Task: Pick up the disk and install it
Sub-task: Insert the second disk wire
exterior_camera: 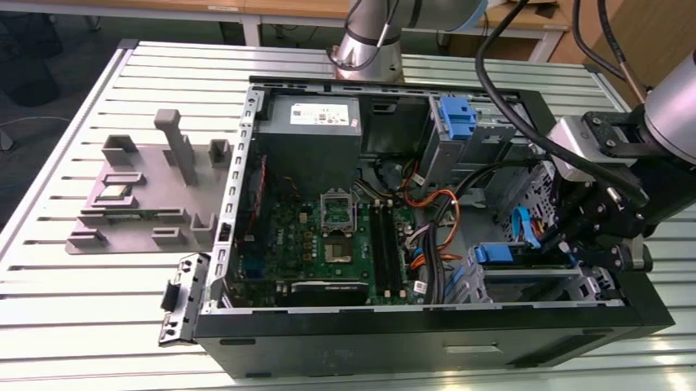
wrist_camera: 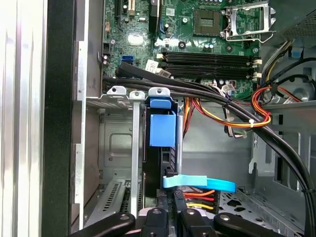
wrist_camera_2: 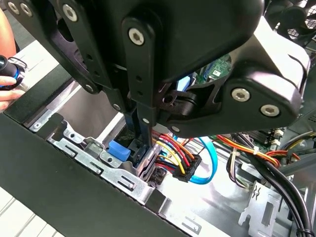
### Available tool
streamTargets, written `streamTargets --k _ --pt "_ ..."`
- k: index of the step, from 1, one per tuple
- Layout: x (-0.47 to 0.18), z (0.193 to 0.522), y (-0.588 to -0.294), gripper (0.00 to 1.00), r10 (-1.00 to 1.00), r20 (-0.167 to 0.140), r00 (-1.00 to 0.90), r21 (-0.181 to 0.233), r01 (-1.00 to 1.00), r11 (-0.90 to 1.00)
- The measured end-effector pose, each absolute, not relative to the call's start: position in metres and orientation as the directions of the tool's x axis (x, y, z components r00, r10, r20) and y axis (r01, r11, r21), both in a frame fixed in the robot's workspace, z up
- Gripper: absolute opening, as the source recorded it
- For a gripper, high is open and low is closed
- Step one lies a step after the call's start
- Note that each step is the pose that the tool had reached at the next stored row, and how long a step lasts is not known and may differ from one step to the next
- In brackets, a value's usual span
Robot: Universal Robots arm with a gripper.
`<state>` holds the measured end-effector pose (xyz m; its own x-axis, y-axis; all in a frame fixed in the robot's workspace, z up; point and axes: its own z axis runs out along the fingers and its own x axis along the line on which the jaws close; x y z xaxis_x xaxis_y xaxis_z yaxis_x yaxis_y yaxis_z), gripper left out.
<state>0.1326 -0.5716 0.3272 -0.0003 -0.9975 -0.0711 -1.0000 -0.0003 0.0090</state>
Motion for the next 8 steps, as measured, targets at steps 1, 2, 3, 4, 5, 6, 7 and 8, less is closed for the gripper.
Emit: streamTargets --k 1,2,3,4,5,6,7,8 --pt "0.1326 0.3271 -0.5715 0.18 -0.997 -0.072 0.0 0.009 -1.0 0.0" --pt "0.1326 0.3266 -0.5715 0.18 -0.997 -0.072 0.0 0.009 -1.0 0.0" --pt "0.1326 0.3266 -0.5716 0.18 -0.997 -0.072 0.0 0.009 -1.0 0.0" --pt "0.1326 0.3266 -0.5716 0.24 -0.997 -0.072 0.0 0.009 -1.0 0.0" --pt "0.1326 0.3268 -0.5716 0.24 -0.997 -0.071 0.0 0.009 -1.0 0.0" --pt "0.1326 0.3274 -0.5716 0.24 -0.997 -0.071 0.0 0.009 -1.0 0.0" --pt "0.1326 0.3289 -0.5716 0.24 -0.997 -0.071 0.0 0.009 -1.0 0.0" --pt "0.1326 0.3312 -0.5716 0.24 -0.997 -0.071 0.0 0.009 -1.0 0.0"
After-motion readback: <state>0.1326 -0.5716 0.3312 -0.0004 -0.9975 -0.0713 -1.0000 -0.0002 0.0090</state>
